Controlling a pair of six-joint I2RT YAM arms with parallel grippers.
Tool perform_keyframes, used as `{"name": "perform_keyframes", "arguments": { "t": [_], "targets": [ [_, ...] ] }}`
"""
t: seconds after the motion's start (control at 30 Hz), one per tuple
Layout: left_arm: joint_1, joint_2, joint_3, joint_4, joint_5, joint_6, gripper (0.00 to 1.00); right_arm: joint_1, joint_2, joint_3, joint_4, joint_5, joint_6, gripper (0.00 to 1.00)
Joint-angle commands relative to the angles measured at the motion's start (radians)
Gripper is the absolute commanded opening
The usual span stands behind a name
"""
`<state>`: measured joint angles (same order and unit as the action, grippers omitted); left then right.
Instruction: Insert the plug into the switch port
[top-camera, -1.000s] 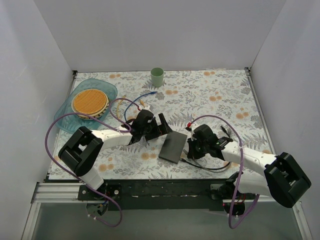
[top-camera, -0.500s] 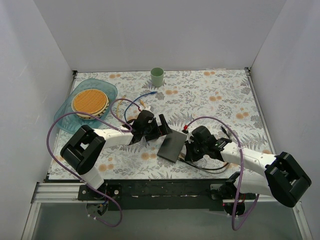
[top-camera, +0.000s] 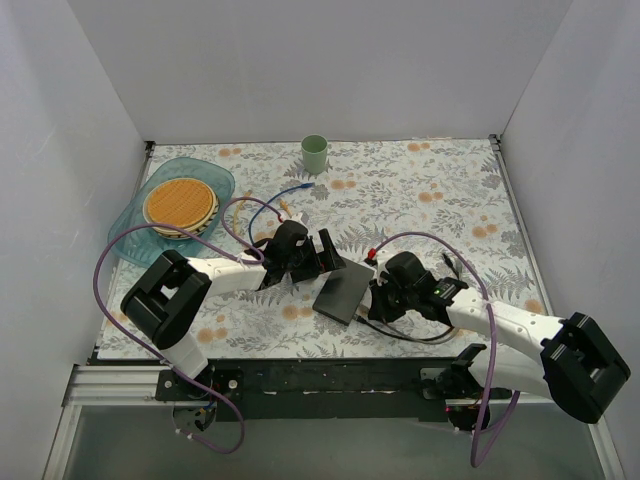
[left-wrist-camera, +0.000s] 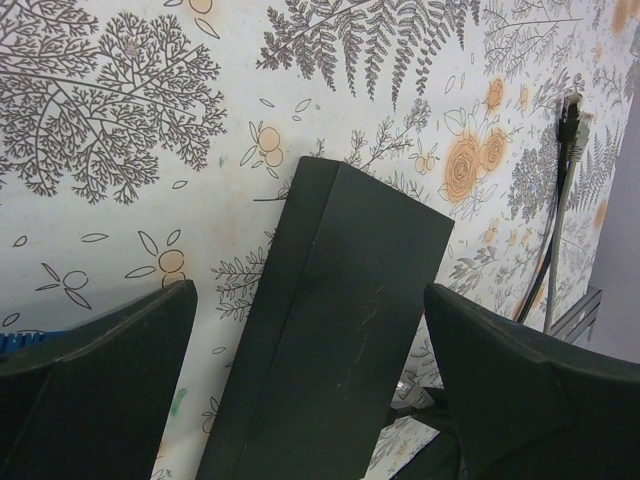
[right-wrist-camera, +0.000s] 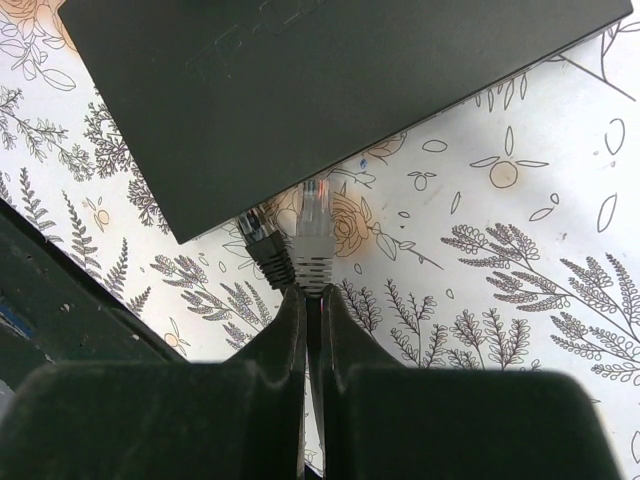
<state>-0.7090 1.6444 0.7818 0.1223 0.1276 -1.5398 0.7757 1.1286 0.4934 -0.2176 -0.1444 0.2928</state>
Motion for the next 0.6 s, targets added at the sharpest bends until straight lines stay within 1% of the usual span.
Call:
{"name": "perform_keyframes", "arguments": {
  "t": [0.0, 0.33, 0.47, 0.57],
  "targets": [
    [0.003, 0.006, -0.012, 0.013, 0.027, 0.021, 0.98, 0.008, -0.02, -0.007, 0.047, -0.004, 0.008, 0.01],
    [0.003, 0.017, -0.004, 0.008, 0.041, 0.041, 0.98, 0.01, 0.016, -0.082, 0.152, -0.047, 0.009, 0.01],
    [0.003, 0.028, -0.003, 0.023, 0.061, 0.055, 0.98, 0.01, 0.005, -0.092, 0.195, -0.04, 0.008, 0.01],
    [0.003, 0.035, -0.003, 0.025, 0.067, 0.064, 0.97, 0.011, -0.013, -0.085, 0.192, -0.031, 0.006, 0.01]
  ]
}}
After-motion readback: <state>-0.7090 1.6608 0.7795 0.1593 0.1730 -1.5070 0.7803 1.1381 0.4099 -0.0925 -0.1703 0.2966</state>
